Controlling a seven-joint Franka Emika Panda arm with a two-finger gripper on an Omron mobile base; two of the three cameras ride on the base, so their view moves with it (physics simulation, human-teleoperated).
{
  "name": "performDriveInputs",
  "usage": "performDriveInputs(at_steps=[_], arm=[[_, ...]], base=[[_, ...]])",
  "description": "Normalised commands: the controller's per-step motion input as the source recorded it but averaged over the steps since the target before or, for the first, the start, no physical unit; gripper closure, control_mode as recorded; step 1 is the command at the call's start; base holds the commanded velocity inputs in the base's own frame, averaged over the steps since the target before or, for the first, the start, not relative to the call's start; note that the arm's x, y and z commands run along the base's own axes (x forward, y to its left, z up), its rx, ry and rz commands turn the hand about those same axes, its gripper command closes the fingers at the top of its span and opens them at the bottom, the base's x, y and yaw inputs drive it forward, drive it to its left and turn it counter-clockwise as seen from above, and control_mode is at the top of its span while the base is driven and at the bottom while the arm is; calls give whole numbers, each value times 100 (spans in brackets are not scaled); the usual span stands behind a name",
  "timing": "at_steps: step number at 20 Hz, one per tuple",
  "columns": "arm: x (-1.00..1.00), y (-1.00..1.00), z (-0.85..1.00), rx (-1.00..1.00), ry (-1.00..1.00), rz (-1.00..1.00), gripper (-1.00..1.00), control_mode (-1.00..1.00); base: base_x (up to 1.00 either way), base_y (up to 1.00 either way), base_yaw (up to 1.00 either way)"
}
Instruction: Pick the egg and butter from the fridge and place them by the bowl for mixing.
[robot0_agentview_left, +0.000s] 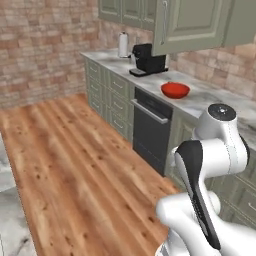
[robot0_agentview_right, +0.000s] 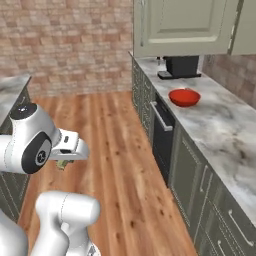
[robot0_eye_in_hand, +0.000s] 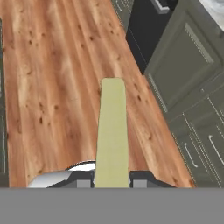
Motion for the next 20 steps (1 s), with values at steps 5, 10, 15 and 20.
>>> performDriveInputs(at_steps=[5,10,15,20], arm=[[0,0,0,0,0,0,100,100],[0,0,0,0,0,0,100,100],[0,0,0,0,0,0,100,100],[0,0,0,0,0,0,100,100]], base=[[87,31,6],[88,31,4],[89,32,1],[90,27,0]])
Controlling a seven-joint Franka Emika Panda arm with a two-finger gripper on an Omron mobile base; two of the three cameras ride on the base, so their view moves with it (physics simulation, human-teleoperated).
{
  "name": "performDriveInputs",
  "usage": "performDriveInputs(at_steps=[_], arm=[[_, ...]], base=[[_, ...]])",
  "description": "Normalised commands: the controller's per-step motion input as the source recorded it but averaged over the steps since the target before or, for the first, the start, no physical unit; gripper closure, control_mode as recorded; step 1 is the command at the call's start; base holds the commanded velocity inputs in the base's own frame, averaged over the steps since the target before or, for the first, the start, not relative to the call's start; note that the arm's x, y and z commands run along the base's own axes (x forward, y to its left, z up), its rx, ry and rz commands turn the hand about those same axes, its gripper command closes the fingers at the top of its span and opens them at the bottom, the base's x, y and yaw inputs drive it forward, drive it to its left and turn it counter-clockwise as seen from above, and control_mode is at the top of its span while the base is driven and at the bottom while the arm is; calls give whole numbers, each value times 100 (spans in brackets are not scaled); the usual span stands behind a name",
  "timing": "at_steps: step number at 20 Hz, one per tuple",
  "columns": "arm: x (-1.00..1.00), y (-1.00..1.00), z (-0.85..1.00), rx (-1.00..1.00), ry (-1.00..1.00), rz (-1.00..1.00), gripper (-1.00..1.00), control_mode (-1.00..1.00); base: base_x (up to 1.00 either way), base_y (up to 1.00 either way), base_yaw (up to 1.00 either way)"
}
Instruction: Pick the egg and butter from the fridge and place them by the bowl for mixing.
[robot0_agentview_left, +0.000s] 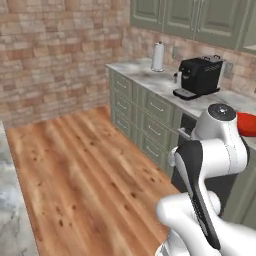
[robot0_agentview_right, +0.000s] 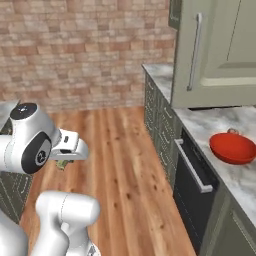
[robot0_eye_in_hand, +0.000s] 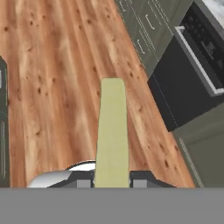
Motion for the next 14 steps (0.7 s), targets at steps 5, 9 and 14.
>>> performDriveInputs(at_steps=[5,9,14], arm=[[0,0,0,0,0,0,100,100],[0,0,0,0,0,0,100,100],[0,0,0,0,0,0,100,100]], base=[[90,26,-4],[75,30,-31],[57,32,-55]])
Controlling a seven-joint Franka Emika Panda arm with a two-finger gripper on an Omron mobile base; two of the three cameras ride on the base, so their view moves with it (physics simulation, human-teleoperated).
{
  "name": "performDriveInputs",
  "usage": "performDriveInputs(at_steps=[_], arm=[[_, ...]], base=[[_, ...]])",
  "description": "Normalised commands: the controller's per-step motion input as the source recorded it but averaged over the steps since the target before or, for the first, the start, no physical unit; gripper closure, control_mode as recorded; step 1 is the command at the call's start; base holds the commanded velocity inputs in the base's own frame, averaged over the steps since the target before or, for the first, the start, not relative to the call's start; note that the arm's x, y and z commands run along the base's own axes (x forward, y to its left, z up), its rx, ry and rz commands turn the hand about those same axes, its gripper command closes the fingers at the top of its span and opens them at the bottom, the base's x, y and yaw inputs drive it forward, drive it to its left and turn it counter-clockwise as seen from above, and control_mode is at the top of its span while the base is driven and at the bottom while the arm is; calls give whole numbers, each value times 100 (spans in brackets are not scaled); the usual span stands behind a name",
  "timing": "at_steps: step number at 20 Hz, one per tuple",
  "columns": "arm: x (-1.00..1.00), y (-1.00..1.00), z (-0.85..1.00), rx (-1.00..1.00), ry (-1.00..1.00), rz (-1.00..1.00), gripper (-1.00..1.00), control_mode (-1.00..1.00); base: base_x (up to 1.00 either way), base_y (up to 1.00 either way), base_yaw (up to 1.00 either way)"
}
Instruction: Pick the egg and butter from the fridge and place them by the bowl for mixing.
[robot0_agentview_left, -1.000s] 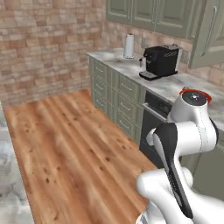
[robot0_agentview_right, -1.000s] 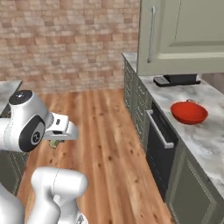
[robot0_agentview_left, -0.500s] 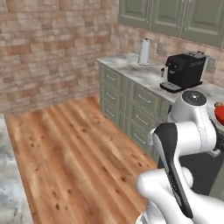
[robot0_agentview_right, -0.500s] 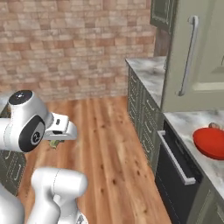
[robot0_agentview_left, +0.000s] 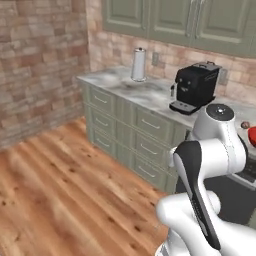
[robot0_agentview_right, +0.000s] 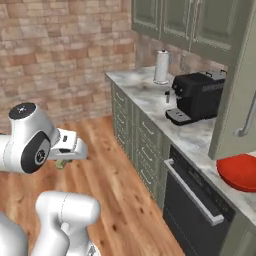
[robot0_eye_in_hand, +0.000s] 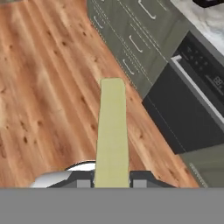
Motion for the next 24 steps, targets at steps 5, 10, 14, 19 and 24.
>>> performDriveInputs(at_steps=[5,10,14,19,24], arm=[[0,0,0,0,0,0,100,100],[0,0,0,0,0,0,100,100],[0,0,0,0,0,0,100,100],[0,0,0,0,0,0,100,100],[0,0,0,0,0,0,100,100]], base=[[52,31,-60],[61,32,-51],[61,32,-51],[55,33,-57],[60,22,-46]])
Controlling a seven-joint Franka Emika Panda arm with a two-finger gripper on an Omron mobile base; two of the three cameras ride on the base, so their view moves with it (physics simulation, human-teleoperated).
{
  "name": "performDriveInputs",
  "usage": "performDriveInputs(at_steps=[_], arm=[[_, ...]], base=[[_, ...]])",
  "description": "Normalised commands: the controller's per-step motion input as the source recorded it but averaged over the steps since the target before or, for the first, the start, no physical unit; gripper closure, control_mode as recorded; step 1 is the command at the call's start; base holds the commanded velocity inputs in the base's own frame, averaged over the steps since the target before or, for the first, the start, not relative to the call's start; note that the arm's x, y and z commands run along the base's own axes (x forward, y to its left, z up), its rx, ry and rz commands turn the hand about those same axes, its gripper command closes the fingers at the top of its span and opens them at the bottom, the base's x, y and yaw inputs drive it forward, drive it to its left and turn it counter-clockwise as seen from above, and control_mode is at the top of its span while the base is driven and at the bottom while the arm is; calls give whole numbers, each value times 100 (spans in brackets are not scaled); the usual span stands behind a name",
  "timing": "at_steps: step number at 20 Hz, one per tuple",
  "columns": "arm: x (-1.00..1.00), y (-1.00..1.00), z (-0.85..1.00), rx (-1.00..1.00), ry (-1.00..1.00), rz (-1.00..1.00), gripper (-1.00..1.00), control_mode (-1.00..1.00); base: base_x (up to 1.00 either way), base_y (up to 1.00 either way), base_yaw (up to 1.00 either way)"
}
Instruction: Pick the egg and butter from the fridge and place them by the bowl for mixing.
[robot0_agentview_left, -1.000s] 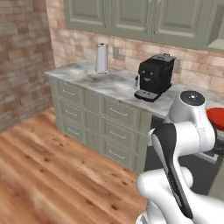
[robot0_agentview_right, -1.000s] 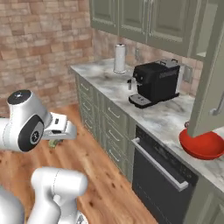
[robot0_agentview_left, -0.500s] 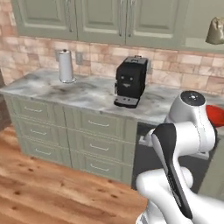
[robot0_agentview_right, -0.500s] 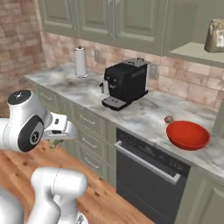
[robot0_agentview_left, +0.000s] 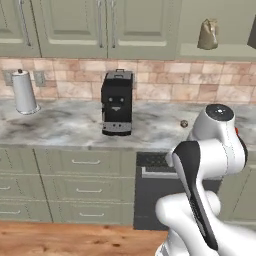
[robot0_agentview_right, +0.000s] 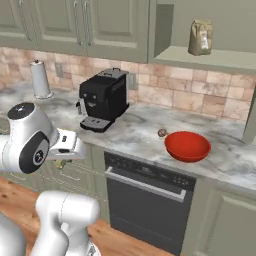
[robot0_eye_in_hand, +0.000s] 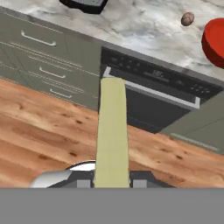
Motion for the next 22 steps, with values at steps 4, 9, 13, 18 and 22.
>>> performDriveInputs(at_steps=[4,9,13,18,22], arm=[[0,0,0,0,0,0,100,100],[0,0,0,0,0,0,100,100],[0,0,0,0,0,0,100,100],[0,0,0,0,0,0,100,100],[0,0,0,0,0,0,100,100]], base=[[86,4,-5],[79,4,-6],[54,15,-39],[48,18,-33],[35,18,-27]])
